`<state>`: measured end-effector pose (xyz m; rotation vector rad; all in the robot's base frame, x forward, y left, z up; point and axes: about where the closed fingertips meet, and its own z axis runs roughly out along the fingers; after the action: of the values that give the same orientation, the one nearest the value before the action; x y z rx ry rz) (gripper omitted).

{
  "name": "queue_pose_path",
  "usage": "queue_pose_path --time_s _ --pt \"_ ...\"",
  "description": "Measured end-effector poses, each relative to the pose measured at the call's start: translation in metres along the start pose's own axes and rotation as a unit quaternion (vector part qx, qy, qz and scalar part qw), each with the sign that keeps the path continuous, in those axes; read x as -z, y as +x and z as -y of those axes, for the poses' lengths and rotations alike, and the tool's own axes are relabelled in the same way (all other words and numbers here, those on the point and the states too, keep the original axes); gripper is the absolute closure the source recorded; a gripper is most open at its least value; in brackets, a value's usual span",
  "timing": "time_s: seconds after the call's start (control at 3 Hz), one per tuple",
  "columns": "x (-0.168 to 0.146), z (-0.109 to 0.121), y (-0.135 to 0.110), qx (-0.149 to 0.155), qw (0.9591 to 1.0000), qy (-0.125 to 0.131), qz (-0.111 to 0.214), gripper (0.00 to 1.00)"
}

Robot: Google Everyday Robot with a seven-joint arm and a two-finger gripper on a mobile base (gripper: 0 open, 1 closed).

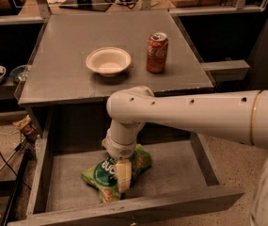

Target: Pick green rice chip bag from top drawer and place on counter

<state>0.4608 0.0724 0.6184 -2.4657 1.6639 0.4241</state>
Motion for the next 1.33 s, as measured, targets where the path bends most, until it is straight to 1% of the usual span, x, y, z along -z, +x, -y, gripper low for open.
queue_pose_path --time_s 0.33,0.67,1.33 --pt "-0.014 -0.0085 -0.007 -0.011 0.9996 -0.023 0.014 0.0" --pt "-0.0142 -0.0086 -0.0071 -0.011 0.9996 -0.023 0.014 0.19" --pt "-0.0142 -0.0087 -0.0071 -0.011 0.9996 -0.023 0.014 0.65"
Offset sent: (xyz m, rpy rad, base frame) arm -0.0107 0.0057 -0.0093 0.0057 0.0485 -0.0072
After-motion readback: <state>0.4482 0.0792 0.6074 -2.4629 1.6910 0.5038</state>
